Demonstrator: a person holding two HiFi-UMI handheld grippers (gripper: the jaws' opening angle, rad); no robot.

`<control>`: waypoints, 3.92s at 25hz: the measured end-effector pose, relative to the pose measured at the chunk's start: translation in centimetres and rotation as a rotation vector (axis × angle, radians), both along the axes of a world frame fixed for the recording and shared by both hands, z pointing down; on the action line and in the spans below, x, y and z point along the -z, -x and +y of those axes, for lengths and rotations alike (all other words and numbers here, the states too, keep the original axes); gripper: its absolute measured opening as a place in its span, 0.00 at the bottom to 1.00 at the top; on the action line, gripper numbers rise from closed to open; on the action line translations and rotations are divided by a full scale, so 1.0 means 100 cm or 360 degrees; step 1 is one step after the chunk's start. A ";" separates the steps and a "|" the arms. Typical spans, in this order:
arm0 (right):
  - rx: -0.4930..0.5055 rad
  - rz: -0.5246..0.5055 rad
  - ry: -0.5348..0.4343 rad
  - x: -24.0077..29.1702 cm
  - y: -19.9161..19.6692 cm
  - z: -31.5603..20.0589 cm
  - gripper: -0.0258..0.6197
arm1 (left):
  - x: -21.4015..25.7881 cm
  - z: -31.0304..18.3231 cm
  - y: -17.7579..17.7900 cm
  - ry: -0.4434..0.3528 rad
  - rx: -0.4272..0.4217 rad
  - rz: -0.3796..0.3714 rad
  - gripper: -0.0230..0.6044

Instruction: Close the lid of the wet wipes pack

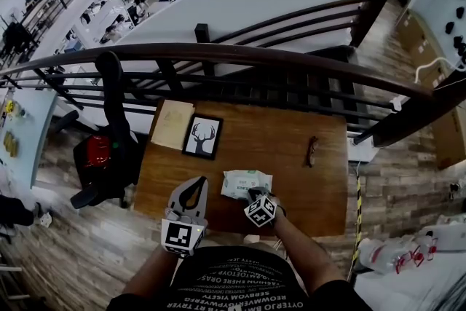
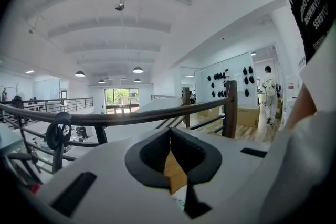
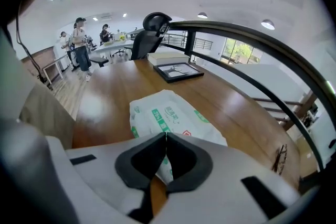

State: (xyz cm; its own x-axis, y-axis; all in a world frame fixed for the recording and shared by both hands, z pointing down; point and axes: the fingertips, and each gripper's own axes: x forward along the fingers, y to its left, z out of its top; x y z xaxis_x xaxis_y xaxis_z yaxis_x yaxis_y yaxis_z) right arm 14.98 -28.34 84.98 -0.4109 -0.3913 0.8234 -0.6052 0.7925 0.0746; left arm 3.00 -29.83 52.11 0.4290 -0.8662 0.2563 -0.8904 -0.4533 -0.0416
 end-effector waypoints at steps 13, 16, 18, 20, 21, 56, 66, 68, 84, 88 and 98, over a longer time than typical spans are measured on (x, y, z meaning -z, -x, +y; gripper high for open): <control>0.0227 0.0219 -0.0102 -0.012 0.006 0.004 0.06 | -0.004 0.000 0.004 0.0014 0.0036 -0.0003 0.08; 0.0202 0.0235 -0.0052 -0.010 0.005 0.004 0.06 | 0.002 -0.002 -0.004 -0.0012 0.0011 -0.0004 0.08; 0.0164 0.0215 -0.0037 -0.007 0.001 0.001 0.08 | 0.005 -0.002 -0.007 -0.0016 0.0002 -0.0012 0.08; 0.0107 0.0180 -0.0022 -0.005 -0.004 -0.001 0.12 | 0.006 -0.002 -0.009 -0.0019 -0.0004 -0.0008 0.08; 0.0080 0.0163 -0.0008 -0.005 -0.006 -0.001 0.13 | 0.006 -0.001 -0.010 -0.0021 -0.0006 -0.0004 0.08; -0.0067 -0.0058 0.0134 0.007 -0.004 -0.003 0.10 | 0.002 -0.007 -0.018 -0.0004 -0.0064 -0.0028 0.08; -0.0687 -0.0508 -0.0340 0.122 -0.085 -0.022 0.06 | 0.020 -0.007 -0.013 -0.0099 -0.0031 0.0008 0.08; -0.0748 -0.0544 -0.0452 0.150 -0.100 -0.024 0.06 | 0.025 -0.008 -0.013 -0.0116 -0.0021 0.0017 0.08; -0.0705 -0.0781 -0.0967 0.345 -0.128 -0.011 0.06 | 0.089 0.009 -0.020 -0.0295 0.0026 0.0081 0.08; -0.0684 -0.0790 -0.1044 0.379 -0.128 0.002 0.06 | 0.100 0.021 -0.027 -0.0334 0.0003 0.0079 0.08; -0.0693 -0.0803 -0.1043 0.397 -0.134 0.028 0.06 | 0.113 0.050 -0.034 -0.0363 -0.0016 0.0054 0.08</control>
